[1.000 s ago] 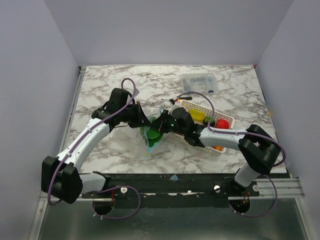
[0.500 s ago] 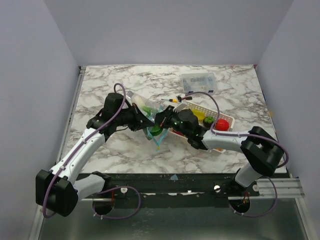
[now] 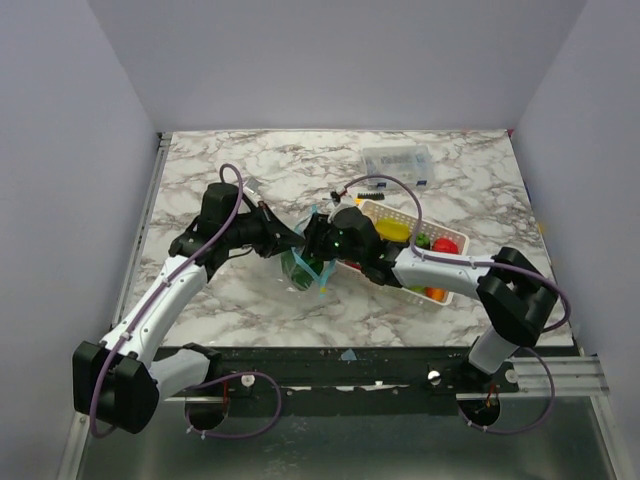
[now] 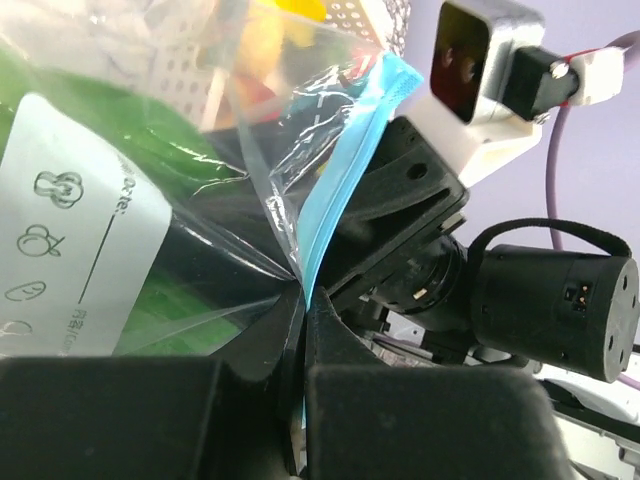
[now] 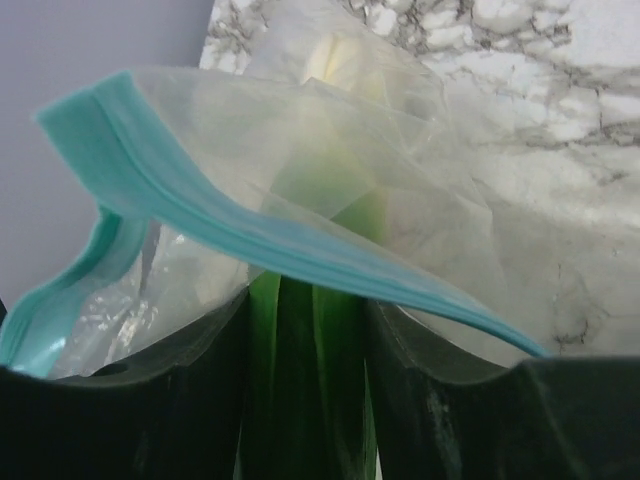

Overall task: Place the food in the zip-top bag and seal the zipper
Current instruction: Place the fake vegetable in the zipper food storage bag, then adjust the zipper food storage bag at the center of the board.

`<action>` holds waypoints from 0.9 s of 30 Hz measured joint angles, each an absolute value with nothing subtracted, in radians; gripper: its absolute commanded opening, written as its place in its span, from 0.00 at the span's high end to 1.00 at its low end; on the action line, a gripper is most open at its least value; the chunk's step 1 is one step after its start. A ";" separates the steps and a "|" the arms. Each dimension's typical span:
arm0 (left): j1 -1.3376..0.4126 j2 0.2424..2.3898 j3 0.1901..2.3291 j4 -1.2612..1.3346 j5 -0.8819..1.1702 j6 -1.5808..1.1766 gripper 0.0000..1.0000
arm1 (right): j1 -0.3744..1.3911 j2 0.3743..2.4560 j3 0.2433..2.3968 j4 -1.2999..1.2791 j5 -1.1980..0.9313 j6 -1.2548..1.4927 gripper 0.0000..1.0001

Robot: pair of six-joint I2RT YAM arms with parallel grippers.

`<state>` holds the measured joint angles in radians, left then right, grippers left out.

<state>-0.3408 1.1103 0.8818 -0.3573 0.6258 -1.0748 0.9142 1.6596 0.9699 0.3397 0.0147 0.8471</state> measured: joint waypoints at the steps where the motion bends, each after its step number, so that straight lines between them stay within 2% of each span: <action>1: -0.337 1.110 0.882 -0.356 0.630 -1.075 1.00 | 0.914 1.658 0.980 0.302 0.011 0.847 0.45; 10: -0.281 1.124 0.882 -0.356 0.644 -1.055 1.00 | 0.917 1.568 1.096 -0.093 -0.015 0.802 0.28; 22: -0.275 1.142 0.869 -0.339 0.672 -1.000 1.00 | 0.917 1.460 1.241 -0.355 0.066 0.738 0.27; 27: -0.275 1.137 0.869 -0.339 0.672 -0.972 1.00 | 0.908 1.376 1.238 -0.415 0.173 0.703 0.21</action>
